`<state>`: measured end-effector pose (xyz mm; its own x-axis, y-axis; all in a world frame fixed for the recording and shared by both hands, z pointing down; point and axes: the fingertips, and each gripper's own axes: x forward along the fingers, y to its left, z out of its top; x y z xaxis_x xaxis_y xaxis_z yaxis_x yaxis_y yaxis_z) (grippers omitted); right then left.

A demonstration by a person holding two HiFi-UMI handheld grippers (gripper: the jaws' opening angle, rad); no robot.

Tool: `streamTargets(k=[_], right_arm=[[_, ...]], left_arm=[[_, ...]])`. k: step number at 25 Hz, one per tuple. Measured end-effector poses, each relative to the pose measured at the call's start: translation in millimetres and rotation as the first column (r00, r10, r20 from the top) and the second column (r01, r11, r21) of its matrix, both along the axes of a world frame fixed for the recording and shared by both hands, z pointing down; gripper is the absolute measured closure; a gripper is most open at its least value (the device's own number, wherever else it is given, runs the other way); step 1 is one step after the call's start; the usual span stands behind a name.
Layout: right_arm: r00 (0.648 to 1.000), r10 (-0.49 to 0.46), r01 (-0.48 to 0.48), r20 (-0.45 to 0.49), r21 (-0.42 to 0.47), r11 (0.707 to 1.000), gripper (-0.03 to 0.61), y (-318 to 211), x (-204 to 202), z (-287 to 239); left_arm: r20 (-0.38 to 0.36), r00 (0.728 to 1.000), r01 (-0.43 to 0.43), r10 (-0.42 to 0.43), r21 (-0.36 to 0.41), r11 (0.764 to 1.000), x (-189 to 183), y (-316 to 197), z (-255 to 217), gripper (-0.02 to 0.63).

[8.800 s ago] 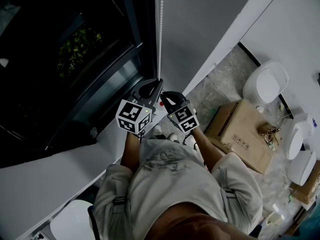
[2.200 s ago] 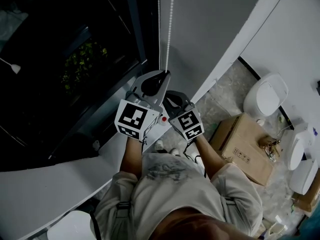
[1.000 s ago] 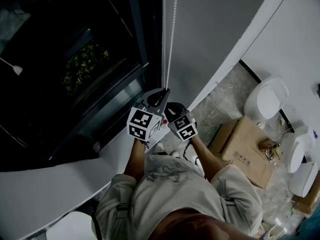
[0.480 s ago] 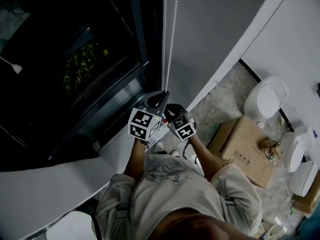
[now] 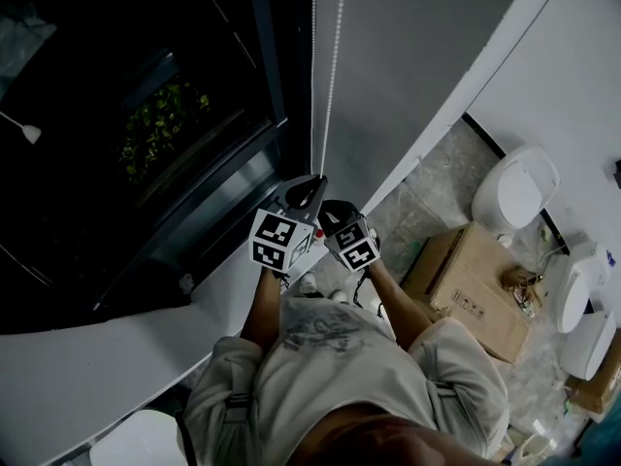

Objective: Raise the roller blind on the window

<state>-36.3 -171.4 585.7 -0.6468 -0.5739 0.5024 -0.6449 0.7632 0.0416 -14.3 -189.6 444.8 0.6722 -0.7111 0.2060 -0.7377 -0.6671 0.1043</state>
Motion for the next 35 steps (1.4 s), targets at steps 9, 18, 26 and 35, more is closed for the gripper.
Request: streamTargets(k=[9,18,26,35], right_arm=[[1.000,0.003,-0.001,-0.026,0.079,0.997,0.563,-3.1,2.1,-6.9],[0.999,0.025,-0.022,-0.022,0.112,0.993,0.552,-0.2,3.5,-17.8],[0.999,0.046,-0.048,0.014,0.149,0.988,0.509,-1.2,9.4,-42.7],[0.997,0.055,-0.065,0.053,0.207,0.976,0.494,-3.6,17.0,-78.8]], left_arm=[[-0.023,1.000,0.017,-0.016,0.020,1.000,-2.7,-3.1,-2.3,0.600],[-0.038,0.999,0.012,-0.011,0.032,0.999,-7.1,-0.8,-6.6,0.600],[-0.044,0.999,0.031,-0.029,0.046,0.998,-14.1,-1.1,-10.7,0.589],[-0.041,0.997,0.069,-0.067,0.062,0.996,-25.2,-3.7,-16.0,0.514]])
